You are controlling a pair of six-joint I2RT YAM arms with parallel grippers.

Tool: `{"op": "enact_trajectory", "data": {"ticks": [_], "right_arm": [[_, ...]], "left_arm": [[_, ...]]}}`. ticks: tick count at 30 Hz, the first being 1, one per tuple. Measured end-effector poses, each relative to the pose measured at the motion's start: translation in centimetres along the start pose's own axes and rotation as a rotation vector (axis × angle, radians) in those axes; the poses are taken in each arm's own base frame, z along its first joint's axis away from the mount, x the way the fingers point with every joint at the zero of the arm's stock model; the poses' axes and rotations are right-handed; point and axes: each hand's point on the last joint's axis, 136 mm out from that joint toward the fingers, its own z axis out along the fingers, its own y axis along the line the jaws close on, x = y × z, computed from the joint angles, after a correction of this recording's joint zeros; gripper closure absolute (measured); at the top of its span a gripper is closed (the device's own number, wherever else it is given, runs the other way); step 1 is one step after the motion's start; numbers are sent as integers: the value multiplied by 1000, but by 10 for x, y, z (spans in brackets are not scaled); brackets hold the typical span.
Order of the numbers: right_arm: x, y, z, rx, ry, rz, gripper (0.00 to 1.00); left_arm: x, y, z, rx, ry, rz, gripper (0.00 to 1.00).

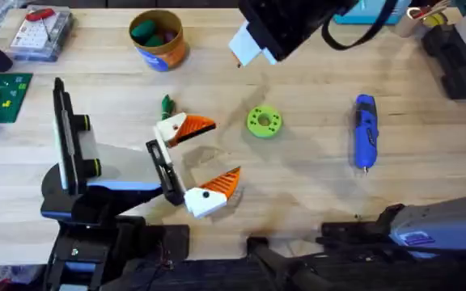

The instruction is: Pick up the gripper from the table and insert it into the empty holder that is missing its gripper. Then pick up a screw, insert it into the mounting hole, and use the screwdriver to tighten it. Finally, clean up the table by picking up the vegetable and placing it into the bucket.

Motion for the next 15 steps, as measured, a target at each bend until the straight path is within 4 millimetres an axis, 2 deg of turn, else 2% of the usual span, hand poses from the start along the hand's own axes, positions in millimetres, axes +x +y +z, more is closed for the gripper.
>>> {"op": "enact_trajectory", "data": {"ticks": [7,15], "right_arm": [[-14,31,-7,-44,-33,-130,998],[-2,50,-1,-72,21,-230,998]], "left_arm": [[0,0,0,0,0,0,6],[0,0,0,0,0,0,6]]}}
